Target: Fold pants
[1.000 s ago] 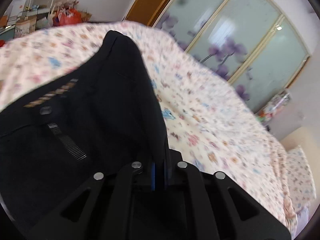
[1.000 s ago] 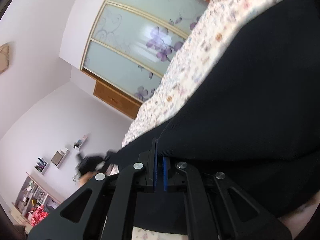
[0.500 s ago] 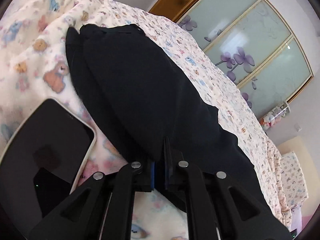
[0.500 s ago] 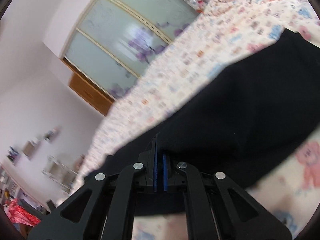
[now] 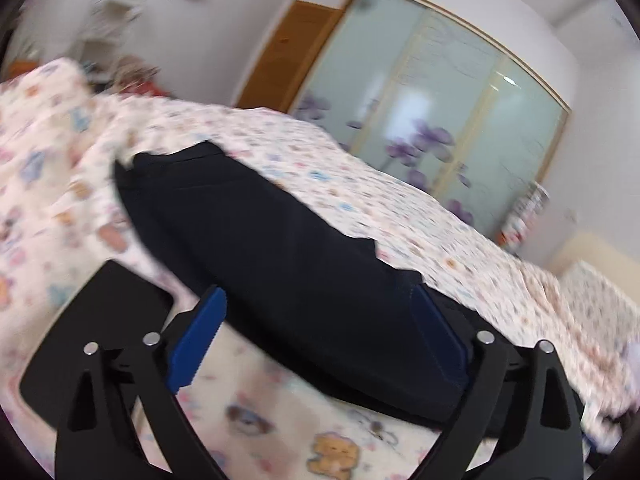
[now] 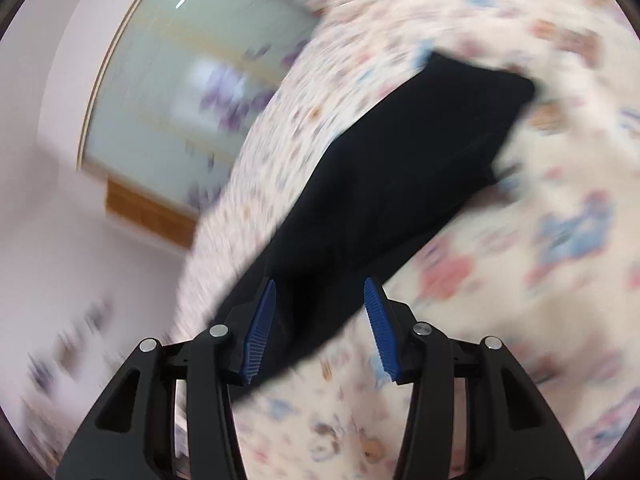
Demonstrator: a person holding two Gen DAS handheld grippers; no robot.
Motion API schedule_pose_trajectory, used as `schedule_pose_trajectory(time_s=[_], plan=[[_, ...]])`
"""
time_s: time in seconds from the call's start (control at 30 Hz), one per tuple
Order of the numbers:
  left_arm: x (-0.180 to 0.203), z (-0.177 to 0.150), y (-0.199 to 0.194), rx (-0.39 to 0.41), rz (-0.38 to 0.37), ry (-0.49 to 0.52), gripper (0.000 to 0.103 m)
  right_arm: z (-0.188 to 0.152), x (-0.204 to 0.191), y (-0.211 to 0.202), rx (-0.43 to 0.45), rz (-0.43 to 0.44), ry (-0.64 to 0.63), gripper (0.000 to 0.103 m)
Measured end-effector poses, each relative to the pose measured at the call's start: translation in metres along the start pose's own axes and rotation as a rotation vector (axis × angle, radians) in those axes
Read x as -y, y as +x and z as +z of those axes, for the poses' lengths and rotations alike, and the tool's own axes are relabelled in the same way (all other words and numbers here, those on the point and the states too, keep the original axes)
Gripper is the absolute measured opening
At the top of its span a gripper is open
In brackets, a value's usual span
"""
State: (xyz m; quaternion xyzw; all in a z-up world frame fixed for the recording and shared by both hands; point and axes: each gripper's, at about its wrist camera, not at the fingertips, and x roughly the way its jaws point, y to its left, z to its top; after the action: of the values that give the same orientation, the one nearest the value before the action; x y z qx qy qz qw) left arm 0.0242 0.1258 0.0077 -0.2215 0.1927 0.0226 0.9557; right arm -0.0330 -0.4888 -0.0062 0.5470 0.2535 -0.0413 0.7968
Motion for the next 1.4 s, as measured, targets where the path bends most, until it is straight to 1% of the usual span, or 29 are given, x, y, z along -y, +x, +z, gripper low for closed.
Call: schedule_pose_trajectory(time_s=[0.07, 0.13, 0.2, 0.27, 0.3, 0.37, 0.47, 0.5, 0.53, 0.63, 0.7, 0.77, 0.8, 0.83, 0.87, 0.9, 0.93, 0.97, 1.0, 1.03, 1.07, 1.1, 1.13, 1.2, 1.23, 1.27, 1.33, 1.4], plan=[[0.007, -0.002, 0.004, -0.012, -0.017, 0.036, 0.097, 0.014, 0.009, -0.005, 0.045, -0.041, 0.057, 0.044], [0.013, -0.003, 0.008, -0.030, -0.038, 0.061, 0.099, 0.027, 0.013, -0.007, 0.087, -0.130, 0.073, 0.041], [0.016, -0.004, 0.010, -0.038, -0.047, 0.076, 0.100, 0.031, 0.015, -0.004, 0.106, -0.202, 0.082, 0.039], [0.018, -0.006, 0.010, -0.039, -0.059, 0.091, 0.101, 0.033, 0.016, -0.003, 0.146, -0.299, 0.080, 0.039], [0.019, -0.008, 0.010, -0.037, -0.060, 0.098, 0.101, 0.031, 0.017, 0.000, 0.150, -0.329, 0.072, 0.039], [0.022, -0.010, 0.010, -0.037, -0.070, 0.116, 0.101, 0.029, 0.016, 0.009, 0.128, -0.371, 0.081, 0.039], [0.025, -0.013, 0.011, -0.043, -0.080, 0.136, 0.101, 0.025, 0.022, 0.015, 0.107, -0.372, 0.067, 0.039], [0.028, -0.014, 0.009, -0.044, -0.082, 0.142, 0.101, 0.024, 0.019, 0.018, 0.097, -0.377, 0.037, 0.028], [0.030, -0.014, 0.009, -0.046, -0.085, 0.146, 0.101, 0.021, 0.013, 0.021, 0.087, -0.406, -0.021, 0.023], [0.030, -0.015, 0.010, -0.055, -0.094, 0.151, 0.101, 0.018, -0.005, 0.020, 0.082, -0.452, -0.164, 0.020], [0.029, -0.015, 0.012, -0.062, -0.094, 0.147, 0.101, 0.016, -0.020, 0.014, 0.079, -0.468, -0.244, 0.019], [0.028, -0.015, 0.014, -0.073, -0.093, 0.140, 0.101, 0.018, -0.043, 0.015, 0.092, -0.506, -0.365, 0.017], [0.027, -0.015, 0.016, -0.078, -0.092, 0.137, 0.101, 0.021, -0.062, 0.017, 0.117, -0.525, -0.461, 0.017], [0.026, -0.015, 0.017, -0.082, -0.092, 0.134, 0.101, 0.026, -0.074, 0.021, 0.140, -0.539, -0.522, 0.016], [0.025, -0.015, 0.018, -0.087, -0.092, 0.130, 0.101, 0.031, -0.094, 0.022, 0.181, -0.540, -0.608, 0.016], [0.025, -0.015, 0.019, -0.091, -0.092, 0.126, 0.101, 0.035, -0.105, 0.023, 0.208, -0.531, -0.651, 0.013], [0.023, -0.015, 0.020, -0.094, -0.091, 0.120, 0.101, 0.040, -0.123, 0.018, 0.267, -0.496, -0.720, 0.011], [0.022, -0.015, 0.020, -0.095, -0.089, 0.115, 0.101, 0.043, -0.137, 0.010, 0.336, -0.440, -0.783, 0.011], [0.022, -0.014, 0.020, -0.096, -0.088, 0.112, 0.101, 0.044, -0.145, 0.002, 0.392, -0.403, -0.841, 0.011], [0.021, -0.015, 0.021, -0.098, -0.088, 0.108, 0.101, 0.047, -0.145, -0.001, 0.438, -0.433, -0.877, 0.011], [0.020, -0.015, 0.022, -0.102, -0.087, 0.105, 0.101, 0.055, -0.132, 0.000, 0.426, -0.484, -0.832, 0.011], [0.021, -0.015, 0.022, -0.103, -0.087, 0.105, 0.101, 0.063, -0.119, 0.004, 0.390, -0.513, -0.781, 0.011], [0.021, -0.015, 0.023, -0.105, -0.088, 0.106, 0.101, 0.077, -0.087, 0.016, 0.306, -0.574, -0.684, 0.011], [0.023, -0.016, 0.022, -0.108, -0.087, 0.111, 0.101, 0.090, -0.041, 0.028, 0.222, -0.653, -0.561, 0.011], [0.023, -0.016, 0.022, -0.107, -0.088, 0.113, 0.101, 0.096, -0.016, 0.029, 0.182, -0.633, -0.474, 0.011], [0.023, -0.016, 0.021, -0.105, -0.089, 0.113, 0.101, 0.098, -0.003, 0.028, 0.166, -0.617, -0.423, 0.011], [0.021, -0.016, 0.021, -0.103, -0.090, 0.108, 0.101, 0.100, 0.013, 0.027, 0.148, -0.589, -0.358, 0.011], [0.020, -0.016, 0.023, -0.112, -0.089, 0.101, 0.101, 0.099, 0.014, 0.022, 0.132, -0.578, -0.338, 0.012]])
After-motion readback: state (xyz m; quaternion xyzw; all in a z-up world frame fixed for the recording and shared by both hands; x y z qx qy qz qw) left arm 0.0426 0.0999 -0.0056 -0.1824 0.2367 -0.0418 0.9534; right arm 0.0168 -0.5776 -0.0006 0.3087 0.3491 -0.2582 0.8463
